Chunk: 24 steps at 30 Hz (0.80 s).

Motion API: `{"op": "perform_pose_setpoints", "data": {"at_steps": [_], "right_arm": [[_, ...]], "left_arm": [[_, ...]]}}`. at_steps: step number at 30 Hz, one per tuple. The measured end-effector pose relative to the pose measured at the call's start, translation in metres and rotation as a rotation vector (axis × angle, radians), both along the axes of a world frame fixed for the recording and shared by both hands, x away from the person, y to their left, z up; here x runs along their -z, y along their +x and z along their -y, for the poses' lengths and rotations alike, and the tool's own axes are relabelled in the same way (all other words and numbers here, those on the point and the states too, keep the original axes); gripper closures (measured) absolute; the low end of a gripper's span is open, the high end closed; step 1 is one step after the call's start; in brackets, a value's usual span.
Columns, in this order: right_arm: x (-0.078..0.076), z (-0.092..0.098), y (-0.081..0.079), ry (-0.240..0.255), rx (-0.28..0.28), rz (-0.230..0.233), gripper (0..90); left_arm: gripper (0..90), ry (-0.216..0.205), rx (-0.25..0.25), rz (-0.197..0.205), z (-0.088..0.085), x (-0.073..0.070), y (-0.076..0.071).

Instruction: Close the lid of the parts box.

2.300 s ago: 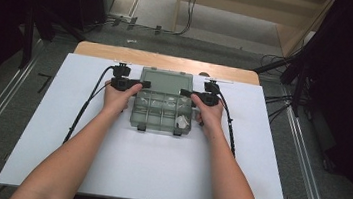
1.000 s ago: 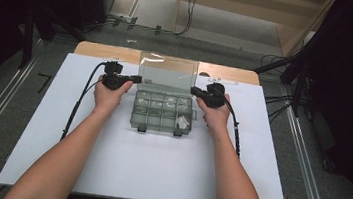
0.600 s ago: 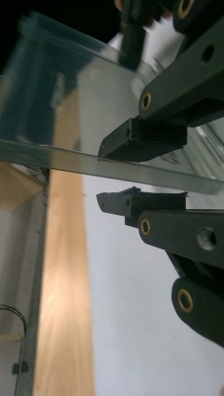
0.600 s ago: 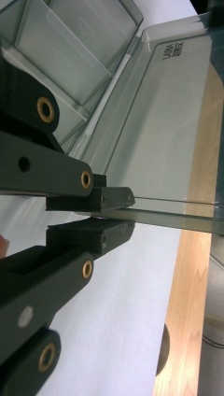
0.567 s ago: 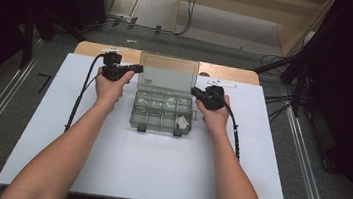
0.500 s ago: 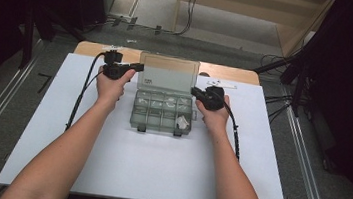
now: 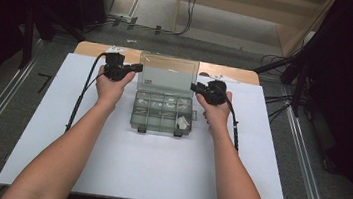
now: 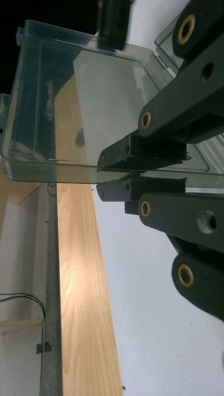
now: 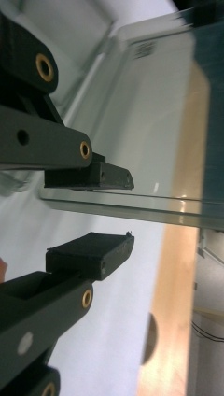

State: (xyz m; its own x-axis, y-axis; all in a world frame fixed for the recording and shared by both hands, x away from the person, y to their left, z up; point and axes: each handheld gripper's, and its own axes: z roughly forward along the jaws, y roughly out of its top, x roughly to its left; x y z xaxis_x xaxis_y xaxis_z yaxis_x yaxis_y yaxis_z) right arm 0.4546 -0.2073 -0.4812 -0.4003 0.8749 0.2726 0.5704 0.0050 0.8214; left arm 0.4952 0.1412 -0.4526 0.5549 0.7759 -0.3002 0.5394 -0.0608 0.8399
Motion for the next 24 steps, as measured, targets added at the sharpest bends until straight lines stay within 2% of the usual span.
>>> {"op": "perform_pose_setpoints", "data": {"at_steps": [4,7,12,13,18,20,22,24], "right_arm": [[-0.018,0.003,0.007,0.029,0.023,0.006,65.7],[-0.027,0.001,0.011,0.023,0.035,0.001,68.9],[-0.031,-0.004,0.016,-0.005,0.032,-0.010,76.4],[-0.031,-0.004,0.016,-0.003,0.039,-0.011,80.3],[-0.032,-0.005,0.011,-0.018,0.044,0.011,82.4],[-0.032,-0.005,0.009,-0.021,0.042,0.021,82.4],[-0.032,-0.004,0.007,-0.020,0.044,0.025,82.5],[-0.032,-0.004,0.006,-0.021,0.043,0.031,82.6]], "left_arm": [[83.3,0.002,0.004,0.022,0.000,0.001,-0.001],[83.5,-0.003,0.013,0.044,0.001,0.001,-0.003],[83.6,0.007,0.014,0.054,0.001,0.001,-0.004],[83.6,0.002,0.017,0.054,0.001,0.002,-0.003],[83.3,-0.011,0.020,0.042,-0.001,0.003,-0.003],[81.1,-0.040,0.030,0.022,-0.003,0.002,-0.002],[71.6,-0.088,0.036,-0.006,-0.007,0.001,-0.001],[66.8,-0.107,0.043,-0.013,-0.011,-0.003,-0.002]]}}
